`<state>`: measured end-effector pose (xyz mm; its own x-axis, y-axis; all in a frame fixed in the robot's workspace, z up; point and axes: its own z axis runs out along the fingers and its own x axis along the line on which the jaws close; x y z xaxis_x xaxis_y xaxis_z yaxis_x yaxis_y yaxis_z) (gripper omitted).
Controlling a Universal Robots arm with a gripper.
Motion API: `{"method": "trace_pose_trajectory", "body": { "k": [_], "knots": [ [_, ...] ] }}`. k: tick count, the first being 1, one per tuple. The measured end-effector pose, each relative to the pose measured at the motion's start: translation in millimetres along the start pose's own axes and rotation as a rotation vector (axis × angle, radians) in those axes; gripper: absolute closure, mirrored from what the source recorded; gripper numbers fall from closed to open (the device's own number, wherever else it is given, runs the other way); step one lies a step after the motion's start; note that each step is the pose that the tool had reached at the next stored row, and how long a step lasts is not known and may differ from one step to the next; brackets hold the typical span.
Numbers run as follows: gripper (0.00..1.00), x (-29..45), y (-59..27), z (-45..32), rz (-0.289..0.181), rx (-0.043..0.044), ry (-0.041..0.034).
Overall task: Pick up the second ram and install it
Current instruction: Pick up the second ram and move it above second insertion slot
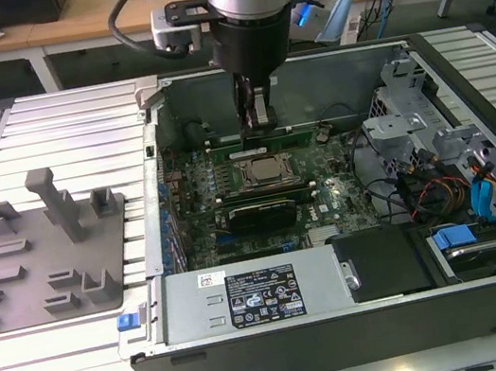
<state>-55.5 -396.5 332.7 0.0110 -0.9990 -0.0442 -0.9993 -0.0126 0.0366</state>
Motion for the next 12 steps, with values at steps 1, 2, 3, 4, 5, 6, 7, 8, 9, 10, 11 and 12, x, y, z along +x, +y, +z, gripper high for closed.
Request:
{"method": "trace_pose_trajectory", "body": {
  "k": [1,2,3,4,5,6,7,8,9,10,11,12],
  "knots": [
    [0.91,-1.0,-0.1,2.8,0.0,0.0,0.0001],
    [0.91,-2.0,-0.1,5.0,0.0,-0.0001,0.0008],
    [0.91,-3.8,0.1,8.4,0.0,-0.0001,0.0021],
    [0.91,-4.3,0.0,9.9,0.001,-0.0001,0.0021],
    [0.91,-4.8,0.0,11.4,0.003,0.0,0.0022],
    [0.91,-5.1,-0.1,12.3,0.005,0.0002,0.0019],
    [0.91,-5.5,-0.2,13.7,0.008,0.0003,0.0018],
    [0.91,-5.9,-0.2,15.3,0.011,0.0003,0.0019],
    [0.91,-6.5,-0.2,17.0,0.012,0.0005,0.0017],
    [0.91,-6.7,-0.3,18.5,0.013,0.0006,0.0016],
    [0.91,-6.8,-0.4,19.6,0.014,0.0005,0.0016],
    [0.91,-7.2,-0.5,23.2,0.016,0.0005,0.0017]
  ]
}}
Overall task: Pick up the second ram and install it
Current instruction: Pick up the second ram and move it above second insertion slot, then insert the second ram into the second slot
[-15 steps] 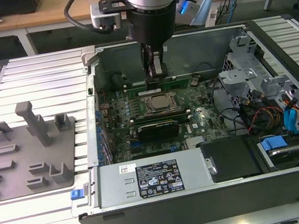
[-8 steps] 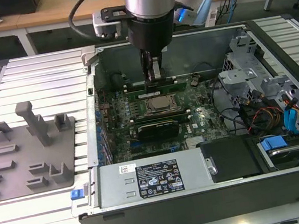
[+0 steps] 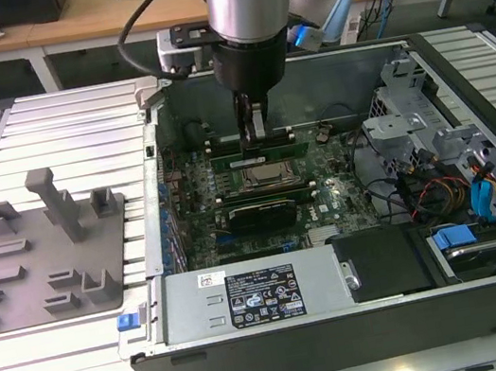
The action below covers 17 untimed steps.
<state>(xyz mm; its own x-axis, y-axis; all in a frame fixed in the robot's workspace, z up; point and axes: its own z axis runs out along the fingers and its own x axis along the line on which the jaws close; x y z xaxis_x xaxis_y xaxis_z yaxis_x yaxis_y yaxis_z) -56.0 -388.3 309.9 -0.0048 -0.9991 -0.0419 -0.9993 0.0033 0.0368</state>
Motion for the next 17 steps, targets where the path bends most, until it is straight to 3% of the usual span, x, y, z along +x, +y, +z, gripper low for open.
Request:
{"method": "trace_pose_trajectory", "body": {
  "k": [9,17],
  "knots": [
    [0.91,0.0,-0.5,14.3,0.004,0.0002,-0.0002],
    [0.91,-1.0,-0.7,20.4,0.004,0.0002,-0.0001]
  ]
}}
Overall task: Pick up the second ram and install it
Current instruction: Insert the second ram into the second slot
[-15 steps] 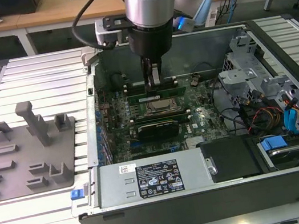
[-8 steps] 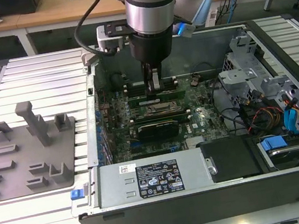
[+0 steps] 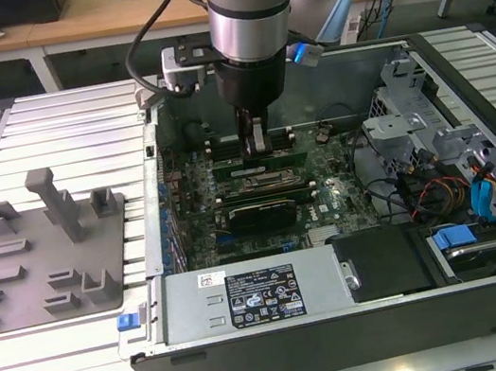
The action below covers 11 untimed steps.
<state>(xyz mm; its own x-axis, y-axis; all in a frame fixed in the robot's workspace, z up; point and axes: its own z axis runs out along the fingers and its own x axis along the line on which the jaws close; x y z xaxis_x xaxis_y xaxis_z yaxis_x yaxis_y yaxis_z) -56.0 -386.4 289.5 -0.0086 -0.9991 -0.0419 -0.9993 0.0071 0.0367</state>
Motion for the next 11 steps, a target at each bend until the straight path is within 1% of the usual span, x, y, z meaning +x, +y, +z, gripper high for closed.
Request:
{"method": "trace_pose_trajectory", "body": {
  "k": [9,11],
  "knots": [
    [0.91,0.0,0.0,0.3,0.0,0.0,0.0],
    [0.91,-0.7,0.0,0.8,0.0,0.0001,-0.0022]
  ]
}}
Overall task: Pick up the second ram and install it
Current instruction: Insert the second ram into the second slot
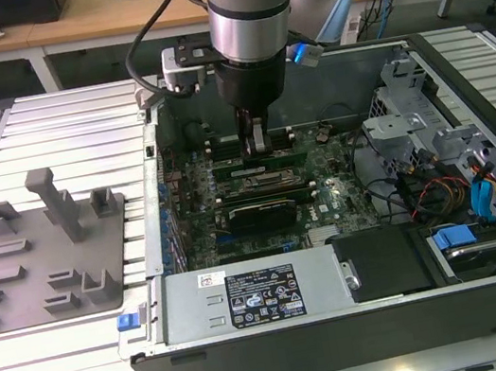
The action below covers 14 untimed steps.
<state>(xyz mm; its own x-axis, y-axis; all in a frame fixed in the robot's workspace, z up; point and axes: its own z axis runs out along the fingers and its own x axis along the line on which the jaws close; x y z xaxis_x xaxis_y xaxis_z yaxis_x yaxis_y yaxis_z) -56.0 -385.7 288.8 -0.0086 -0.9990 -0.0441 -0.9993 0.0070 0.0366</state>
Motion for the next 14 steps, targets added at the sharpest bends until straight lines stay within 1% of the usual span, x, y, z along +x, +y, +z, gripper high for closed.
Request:
{"method": "trace_pose_trajectory", "body": {
  "k": [2,4,6,9,11,14],
  "knots": [
    [0.91,-2.4,0.0,1.4,0.0,-0.0001,-0.0011],
    [0.91,-4.0,-0.3,6.3,0.0,-0.0001,-0.001],
    [0.91,-4.0,-0.3,9.9,0.0,-0.0002,-0.0011],
    [0.91,-3.8,-0.8,18.4,0.001,-0.0003,-0.0011],
    [0.91,-3.5,-3.3,23.7,0.001,-0.0004,-0.0011],
    [0.91,-3.3,-9.1,29.2,0.001,-0.0004,-0.0011]
  ]
}}
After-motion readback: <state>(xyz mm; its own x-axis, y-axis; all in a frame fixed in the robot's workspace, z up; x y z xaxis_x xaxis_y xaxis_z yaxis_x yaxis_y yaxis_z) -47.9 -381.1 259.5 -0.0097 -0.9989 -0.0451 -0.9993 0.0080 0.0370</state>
